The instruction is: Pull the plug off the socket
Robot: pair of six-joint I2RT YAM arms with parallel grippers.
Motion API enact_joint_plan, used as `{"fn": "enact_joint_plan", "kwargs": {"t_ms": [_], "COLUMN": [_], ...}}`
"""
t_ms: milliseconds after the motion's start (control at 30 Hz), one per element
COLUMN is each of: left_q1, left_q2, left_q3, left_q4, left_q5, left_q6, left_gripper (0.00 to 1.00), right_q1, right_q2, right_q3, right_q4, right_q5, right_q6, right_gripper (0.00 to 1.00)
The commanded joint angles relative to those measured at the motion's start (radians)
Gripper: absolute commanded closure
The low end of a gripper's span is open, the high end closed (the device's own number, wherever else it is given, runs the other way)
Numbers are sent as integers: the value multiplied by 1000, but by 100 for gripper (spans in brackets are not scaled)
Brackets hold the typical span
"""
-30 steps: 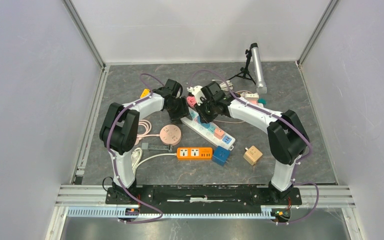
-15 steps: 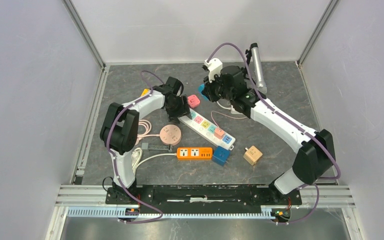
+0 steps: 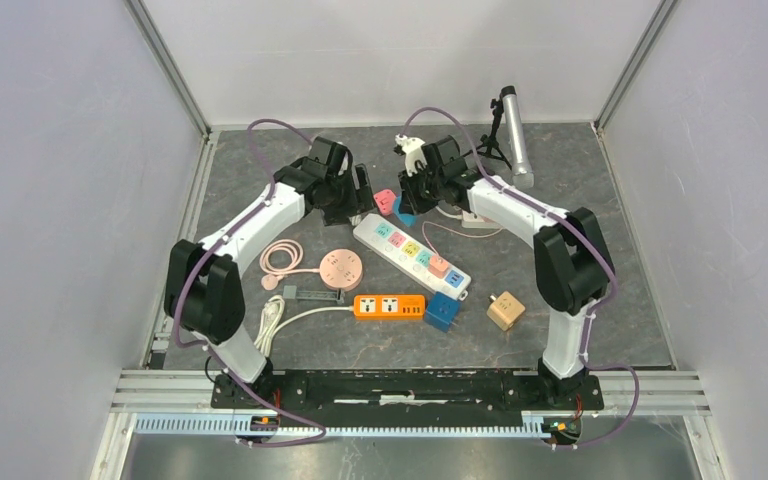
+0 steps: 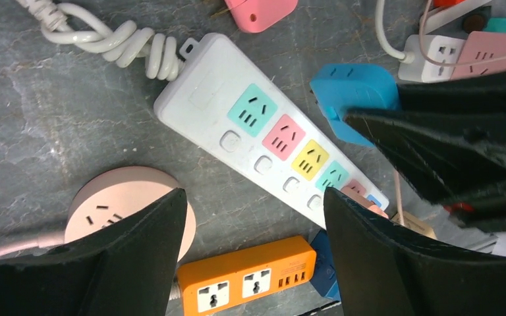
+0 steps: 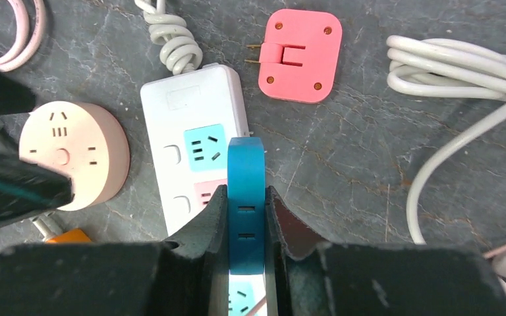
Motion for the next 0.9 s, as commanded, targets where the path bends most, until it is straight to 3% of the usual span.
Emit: {"fn": "enact_joint_plan", "kwargs": {"t_ms": [0,433,533,700,867], "left_q1": [-2,-2,-2,-2,-2], "left_q2": [-50,-54,-46,-36,-32], "left_q3": [-44,-50,-47,-45,-46], "left_q4": [4,5,6,4,5], "left_q5": [-34,-8,-5,-1,-6], "left_q6": [42,51,51,48,46], "left_gripper": [17,11,9,0,0], "right_q1": [-25,-67,-69,-74,-76], "right_q2": [62,178,191,183,133], "right_q3": [76,88,95,93,97], "right_q4": [2,-11,-22,-29,-12], "right_q5": [-69,-206,-230,-154,-57], "right_q6": [4,-37,-36,-33,-35], "right_gripper": [86,73,66,43,32]}}
